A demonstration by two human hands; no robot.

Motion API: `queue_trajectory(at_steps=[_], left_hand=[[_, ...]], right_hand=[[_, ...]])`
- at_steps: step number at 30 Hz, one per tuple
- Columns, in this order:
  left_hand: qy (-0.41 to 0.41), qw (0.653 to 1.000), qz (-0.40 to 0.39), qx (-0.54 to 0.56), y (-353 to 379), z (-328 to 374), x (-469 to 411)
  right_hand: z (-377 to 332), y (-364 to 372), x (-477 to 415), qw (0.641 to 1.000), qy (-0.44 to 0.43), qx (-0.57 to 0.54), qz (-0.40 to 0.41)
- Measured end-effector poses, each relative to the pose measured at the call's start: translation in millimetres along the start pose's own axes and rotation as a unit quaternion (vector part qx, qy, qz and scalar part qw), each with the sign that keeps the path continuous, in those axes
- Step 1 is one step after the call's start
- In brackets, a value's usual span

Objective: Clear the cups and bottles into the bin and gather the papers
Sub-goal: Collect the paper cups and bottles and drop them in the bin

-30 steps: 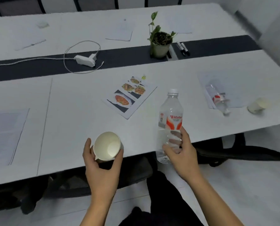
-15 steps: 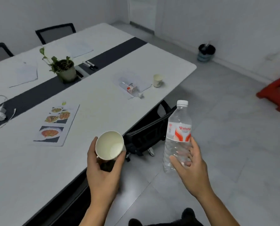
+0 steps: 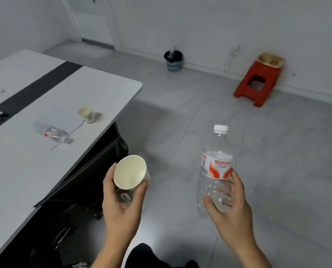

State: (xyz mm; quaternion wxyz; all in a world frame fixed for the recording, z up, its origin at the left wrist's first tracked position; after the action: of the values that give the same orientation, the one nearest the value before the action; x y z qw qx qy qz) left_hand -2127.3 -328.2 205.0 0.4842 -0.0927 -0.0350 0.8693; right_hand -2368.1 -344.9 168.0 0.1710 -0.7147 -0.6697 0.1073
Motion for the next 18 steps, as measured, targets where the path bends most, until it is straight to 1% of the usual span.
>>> queue_trajectory(at_steps=[4, 9, 14, 18], left_hand=[[-0.008, 1.000, -0.008, -0.021, 55.1, 1.9, -19.9], [-0.024, 0.998, 0.000, -0.053, 122.7, -22.9, -74.0], [-0.031, 0.999, 0.004, -0.034, 209.1, -44.1, -172.7], [-0.012, 0.999, -0.023, -0.019, 279.7, -24.7, -274.3]], right_hand=[[15.4, -40.7, -57.6, 1.000, 0.001, -0.006, 0.027], [37.4, -50.8, -159.3, 1.000, 0.019, 0.000, 0.014], [37.6, -59.0, -286.5, 0.999, 0.032, 0.017, 0.024], [9.1, -83.0, -391.2, 0.998, 0.035, 0.031, 0.040]])
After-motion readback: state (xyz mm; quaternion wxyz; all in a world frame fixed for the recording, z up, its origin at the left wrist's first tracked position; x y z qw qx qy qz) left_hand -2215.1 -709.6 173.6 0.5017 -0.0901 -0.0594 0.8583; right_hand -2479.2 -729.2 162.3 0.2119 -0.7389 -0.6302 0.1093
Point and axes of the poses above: each hand's wrist, its own x-axis away from the middle knuckle, its own y-axis out of the palm, z = x × y, the point moved 1 cm from there along -x, towards the middle knuckle, and after that the axes turned 3 degrees about -z, right-handed, at the moved point
